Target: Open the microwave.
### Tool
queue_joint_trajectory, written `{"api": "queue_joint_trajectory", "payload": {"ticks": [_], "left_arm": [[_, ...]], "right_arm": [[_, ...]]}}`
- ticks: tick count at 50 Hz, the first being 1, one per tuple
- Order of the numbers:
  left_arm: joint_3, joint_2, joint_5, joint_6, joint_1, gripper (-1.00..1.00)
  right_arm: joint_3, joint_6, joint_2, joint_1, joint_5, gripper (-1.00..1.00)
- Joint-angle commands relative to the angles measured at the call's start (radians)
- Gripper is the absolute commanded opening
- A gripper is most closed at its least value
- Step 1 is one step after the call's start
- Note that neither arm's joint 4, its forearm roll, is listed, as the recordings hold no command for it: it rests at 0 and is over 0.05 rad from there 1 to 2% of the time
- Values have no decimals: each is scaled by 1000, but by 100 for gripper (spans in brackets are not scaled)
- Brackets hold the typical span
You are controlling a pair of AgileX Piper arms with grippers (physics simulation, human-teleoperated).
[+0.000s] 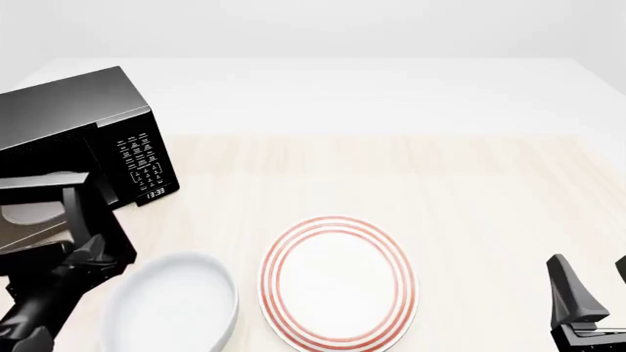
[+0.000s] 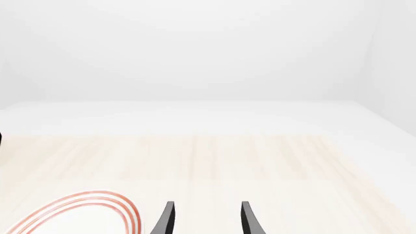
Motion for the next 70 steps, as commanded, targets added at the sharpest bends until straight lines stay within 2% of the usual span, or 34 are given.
{"api": "queue_joint_trajectory", "payload": {"ticks": [1, 15, 47, 48, 70], "left_arm": [[-14, -66, -156, -24, -36, -100], [8, -36, -209, -30, -34, -100], [3, -10, -215, -43, -26, -100], [3, -8, -217, -42, -27, 100], [2, -11, -210, -52, -11, 100]], "right_arm": [[0, 0, 0, 0, 0, 100], [0, 0, 0, 0, 0, 100], [0, 0, 0, 0, 0, 100], [0, 0, 0, 0, 0, 100], [0, 0, 0, 0, 0, 100]]}}
